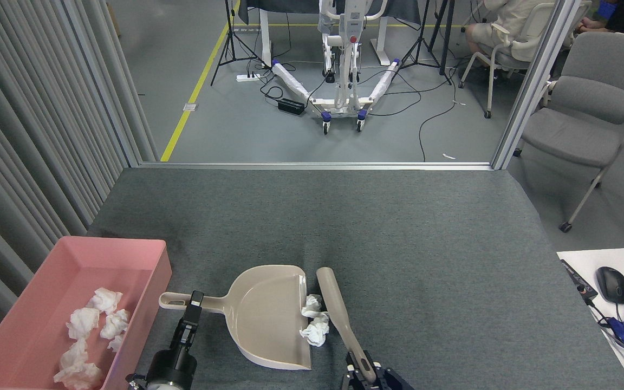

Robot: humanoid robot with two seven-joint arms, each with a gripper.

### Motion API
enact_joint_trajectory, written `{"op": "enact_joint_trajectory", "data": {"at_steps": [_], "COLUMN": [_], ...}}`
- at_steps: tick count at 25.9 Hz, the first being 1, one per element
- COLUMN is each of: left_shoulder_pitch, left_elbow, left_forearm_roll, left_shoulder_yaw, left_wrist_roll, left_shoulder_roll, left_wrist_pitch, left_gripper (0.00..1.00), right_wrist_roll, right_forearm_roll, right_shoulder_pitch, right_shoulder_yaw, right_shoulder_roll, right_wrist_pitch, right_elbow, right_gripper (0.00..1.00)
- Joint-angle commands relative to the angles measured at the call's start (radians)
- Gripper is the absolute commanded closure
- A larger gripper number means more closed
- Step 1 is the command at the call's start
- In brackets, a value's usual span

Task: Sweep and dump garbage into bin
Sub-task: 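Sweep the crumpled tissues into the dustpan with the right-hand brush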

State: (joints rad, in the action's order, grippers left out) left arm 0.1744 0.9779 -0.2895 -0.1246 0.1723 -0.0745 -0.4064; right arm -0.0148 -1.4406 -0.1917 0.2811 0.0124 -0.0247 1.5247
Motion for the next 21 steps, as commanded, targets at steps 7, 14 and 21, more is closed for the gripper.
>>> {"op": "enact_joint_trajectory", "data": {"at_steps": [7,14,21], "left_shoulder_pitch": [0.000,-0.003,-0.012], "left_elbow": [-0.021,-0.015,-0.005], "left_forearm_roll": [-0.014,0.001,0.090], "left_shoulder_yaw": [0.000,0.011,0.017], "left_wrist_roll": [0.000,-0.004,-0.005], "left_shoulder_roll": [-0.001,-0.002,-0.002], "left_wrist_pitch": [-0.048,-0.040,-0.038], "left_gripper": [0.89,0.92,0.93], "right_wrist_roll": [0.001,0.056,0.044], "right_forearm_roll": [0.039,0.098,0.101], "right_shoulder_pitch": [0.066,0.044,-0.055], "right_shoulder_yaw": [0.179,0.066,-0.057], "right_shoulder_roll": [0.050,0.024,-0.068], "right_wrist_pitch": [0.052,0.048,0.035], "right_elbow": [-0.012,0.092,0.127], "right_gripper": [1.00,1.00,1.00]}}
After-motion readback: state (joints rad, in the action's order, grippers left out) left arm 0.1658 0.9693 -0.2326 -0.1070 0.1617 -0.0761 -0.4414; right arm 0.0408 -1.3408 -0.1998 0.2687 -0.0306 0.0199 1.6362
